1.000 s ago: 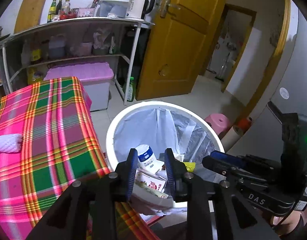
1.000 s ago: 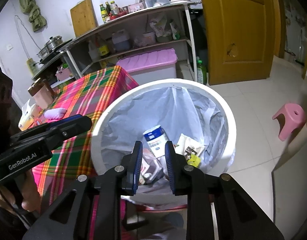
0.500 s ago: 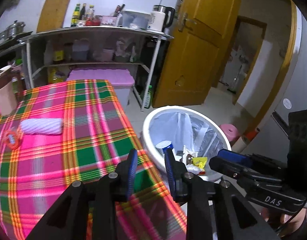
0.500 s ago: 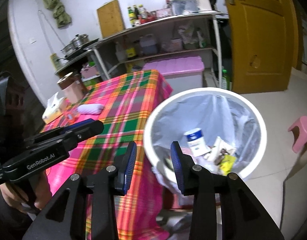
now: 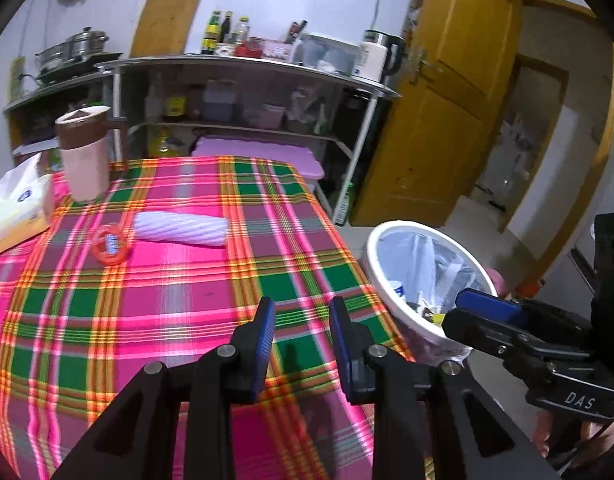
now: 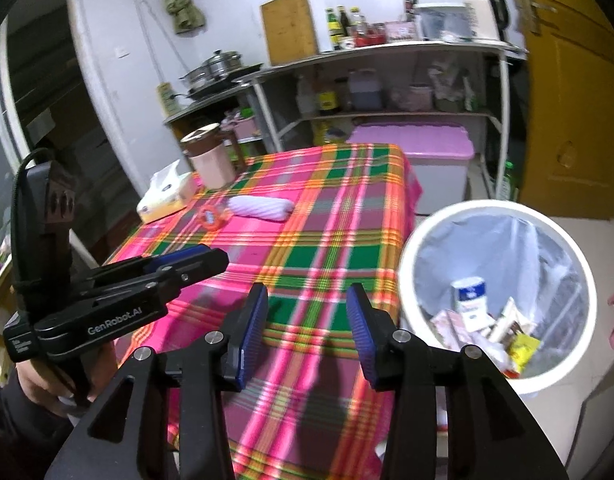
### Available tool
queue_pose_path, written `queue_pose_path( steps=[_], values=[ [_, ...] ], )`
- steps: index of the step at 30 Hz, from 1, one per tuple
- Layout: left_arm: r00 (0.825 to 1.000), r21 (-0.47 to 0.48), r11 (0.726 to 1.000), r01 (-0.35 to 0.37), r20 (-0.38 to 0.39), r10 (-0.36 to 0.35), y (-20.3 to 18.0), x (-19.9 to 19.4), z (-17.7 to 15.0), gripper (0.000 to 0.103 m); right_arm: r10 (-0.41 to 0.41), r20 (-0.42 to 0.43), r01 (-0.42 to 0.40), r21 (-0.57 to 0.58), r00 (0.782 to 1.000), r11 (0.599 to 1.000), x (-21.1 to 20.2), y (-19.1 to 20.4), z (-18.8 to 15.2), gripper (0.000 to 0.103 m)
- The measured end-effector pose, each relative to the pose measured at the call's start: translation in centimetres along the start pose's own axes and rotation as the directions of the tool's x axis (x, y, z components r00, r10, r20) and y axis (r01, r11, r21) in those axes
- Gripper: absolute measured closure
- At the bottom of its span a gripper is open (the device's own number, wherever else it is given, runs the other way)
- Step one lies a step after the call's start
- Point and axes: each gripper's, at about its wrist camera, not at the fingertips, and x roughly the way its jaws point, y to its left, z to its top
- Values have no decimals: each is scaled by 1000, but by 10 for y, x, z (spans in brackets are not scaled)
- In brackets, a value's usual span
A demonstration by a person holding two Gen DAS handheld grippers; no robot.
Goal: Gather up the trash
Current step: 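Move both open tools back from the bin toward the table, then grasp the white foam net sleeve with the right tool while the left tool grasps the red lid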
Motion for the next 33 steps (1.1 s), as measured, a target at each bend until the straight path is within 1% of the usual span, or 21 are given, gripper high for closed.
queue_pose_path(
  steps=[6,11,14,19,23,26,27,29,33],
  values=[
    [999,-34,998,-46,16,46,27,-12,0,75,44,-10,-44,-64,999,997,17,27,8,61],
    [996,-63,994,-86,19,87,50,-17,1,75,79,-13,-80,-107,997,991,30,41,16,61],
    [994,-77,992,-104,18,106,63,-17,2,75,84,2,-82,-148,997,986,38,48,21,61],
    [991,-90,988,-128,18,130,80,-15,4,75,83,-29,-87,-167,996,982,60,51,30,61],
    [987,-100,983,-156,16,158,96,-10,7,71,78,-48,-85,-193,996,977,77,52,36,59],
    [985,-110,979,-173,5,175,109,-2,12,69,86,-68,-98,-209,994,973,90,53,41,52],
    [983,-115,977,-180,1,182,113,1,13,68,82,-75,-96,-214,994,972,95,52,43,52],
    [982,-121,975,-188,-4,189,120,7,16,62,73,-88,-92,-229,993,969,106,52,47,52],
    [980,-135,971,-198,-8,199,135,20,22,56,66,-108,-91,-248,992,964,125,50,56,52]
  ],
)
